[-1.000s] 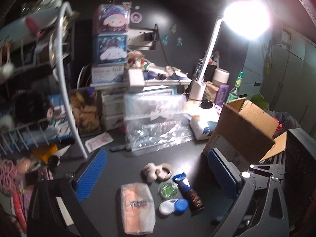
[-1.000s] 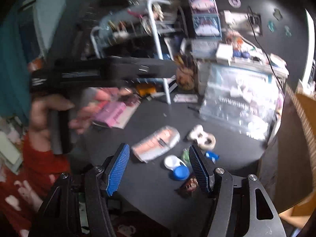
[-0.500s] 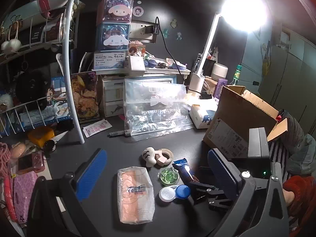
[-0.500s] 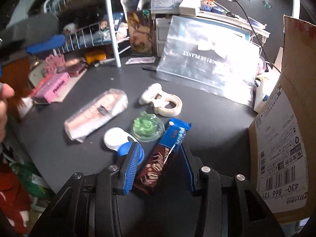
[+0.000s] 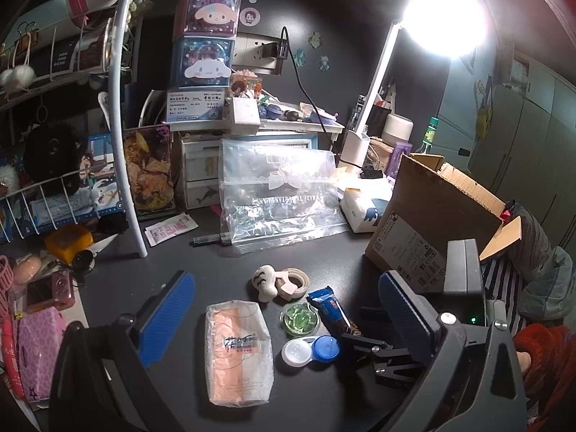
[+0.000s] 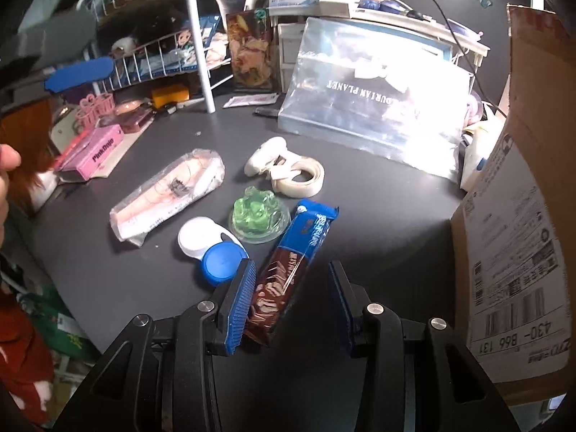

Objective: Organize objects
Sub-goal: 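Move the right gripper back to the blue-wrapped chocolate bar and grasp it, then carry the chocolate bar into the cardboard box and release it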

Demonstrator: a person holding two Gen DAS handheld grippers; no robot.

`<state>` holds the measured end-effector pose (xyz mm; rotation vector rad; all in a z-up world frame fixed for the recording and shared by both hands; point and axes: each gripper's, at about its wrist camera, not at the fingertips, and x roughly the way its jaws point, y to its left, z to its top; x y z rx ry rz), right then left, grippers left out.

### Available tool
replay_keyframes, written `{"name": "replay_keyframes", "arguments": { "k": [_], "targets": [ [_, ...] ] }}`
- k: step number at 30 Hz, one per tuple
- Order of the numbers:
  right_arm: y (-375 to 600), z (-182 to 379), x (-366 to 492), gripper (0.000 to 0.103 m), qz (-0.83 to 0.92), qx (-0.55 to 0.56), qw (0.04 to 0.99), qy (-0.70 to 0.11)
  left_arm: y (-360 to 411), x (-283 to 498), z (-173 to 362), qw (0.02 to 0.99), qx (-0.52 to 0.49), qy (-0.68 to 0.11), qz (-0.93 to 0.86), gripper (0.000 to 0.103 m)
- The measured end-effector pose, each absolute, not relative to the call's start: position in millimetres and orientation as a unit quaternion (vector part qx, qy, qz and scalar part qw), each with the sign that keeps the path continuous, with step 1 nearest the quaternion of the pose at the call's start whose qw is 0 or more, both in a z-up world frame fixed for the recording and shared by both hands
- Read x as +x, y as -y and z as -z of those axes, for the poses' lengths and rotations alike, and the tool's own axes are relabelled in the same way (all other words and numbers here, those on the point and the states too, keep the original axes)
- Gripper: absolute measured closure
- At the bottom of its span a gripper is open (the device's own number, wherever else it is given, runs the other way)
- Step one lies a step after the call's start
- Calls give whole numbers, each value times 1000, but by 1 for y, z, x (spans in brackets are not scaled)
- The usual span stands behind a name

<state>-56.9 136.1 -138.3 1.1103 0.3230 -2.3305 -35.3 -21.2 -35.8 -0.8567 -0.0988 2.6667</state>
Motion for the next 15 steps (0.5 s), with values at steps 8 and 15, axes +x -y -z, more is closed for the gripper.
{"name": "replay_keyframes", "arguments": {
  "k": [8, 15],
  "targets": [
    [-142, 141, -59, 70, 865, 411, 258, -129, 20, -37, 41, 169, -310, 37, -935, 1],
    [-145, 141, -61, 89, 867, 406, 258, -127, 20, -40, 49, 167, -326, 46, -929, 1]
  ]
}}
